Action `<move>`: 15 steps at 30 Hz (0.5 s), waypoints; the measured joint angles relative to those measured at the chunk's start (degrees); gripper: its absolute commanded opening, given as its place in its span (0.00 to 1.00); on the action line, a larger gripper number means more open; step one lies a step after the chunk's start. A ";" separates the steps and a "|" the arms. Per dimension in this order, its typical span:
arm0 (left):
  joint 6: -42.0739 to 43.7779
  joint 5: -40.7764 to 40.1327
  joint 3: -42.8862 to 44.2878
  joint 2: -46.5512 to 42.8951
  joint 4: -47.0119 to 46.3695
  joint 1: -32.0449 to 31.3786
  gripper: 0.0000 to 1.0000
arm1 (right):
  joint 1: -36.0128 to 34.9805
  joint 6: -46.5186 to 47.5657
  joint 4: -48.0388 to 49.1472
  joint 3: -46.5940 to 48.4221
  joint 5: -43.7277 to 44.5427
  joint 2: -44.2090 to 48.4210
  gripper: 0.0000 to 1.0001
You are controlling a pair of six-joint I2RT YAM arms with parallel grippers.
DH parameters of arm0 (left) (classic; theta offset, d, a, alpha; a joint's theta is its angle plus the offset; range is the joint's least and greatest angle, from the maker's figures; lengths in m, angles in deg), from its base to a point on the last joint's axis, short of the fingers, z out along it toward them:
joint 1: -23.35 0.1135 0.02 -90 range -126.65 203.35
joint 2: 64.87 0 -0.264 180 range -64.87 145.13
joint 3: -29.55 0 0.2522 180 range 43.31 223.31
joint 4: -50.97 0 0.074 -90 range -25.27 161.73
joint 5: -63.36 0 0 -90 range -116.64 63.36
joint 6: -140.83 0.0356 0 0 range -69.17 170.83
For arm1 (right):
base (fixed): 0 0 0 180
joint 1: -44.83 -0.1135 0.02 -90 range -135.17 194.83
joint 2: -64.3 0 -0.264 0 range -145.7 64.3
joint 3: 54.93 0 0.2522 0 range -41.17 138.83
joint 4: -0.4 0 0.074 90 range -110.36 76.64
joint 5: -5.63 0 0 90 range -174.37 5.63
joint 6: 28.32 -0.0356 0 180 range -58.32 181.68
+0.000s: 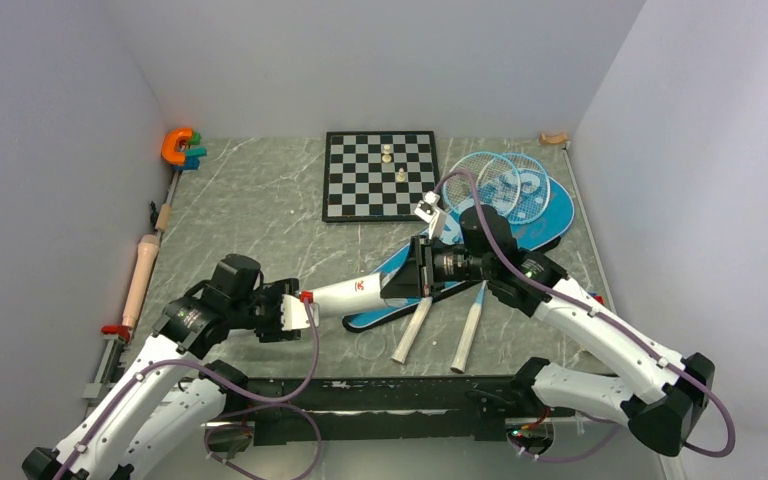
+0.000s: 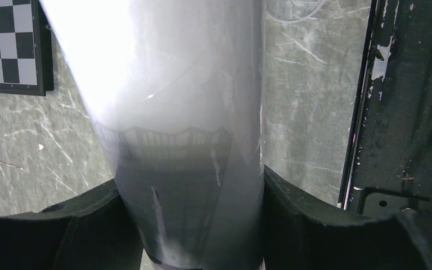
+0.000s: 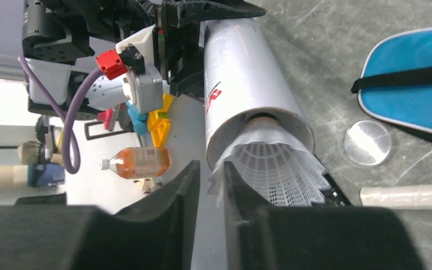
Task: Pack up the badminton gear
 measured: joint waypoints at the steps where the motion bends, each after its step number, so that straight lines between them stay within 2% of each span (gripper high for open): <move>1: 0.00 0.00 0.00 -0.02 0.00 0.00 0.53 | -0.20 -0.35 0.24 -0.02 0.24 -0.20 0.44; 5: -0.07 0.17 0.00 -0.17 0.02 0.00 0.53 | -0.24 -1.42 2.32 -0.11 0.81 -0.02 0.50; 15: -0.44 0.57 0.02 -0.66 0.00 0.00 0.52 | 0.61 -2.08 1.25 0.11 4.02 6.25 0.51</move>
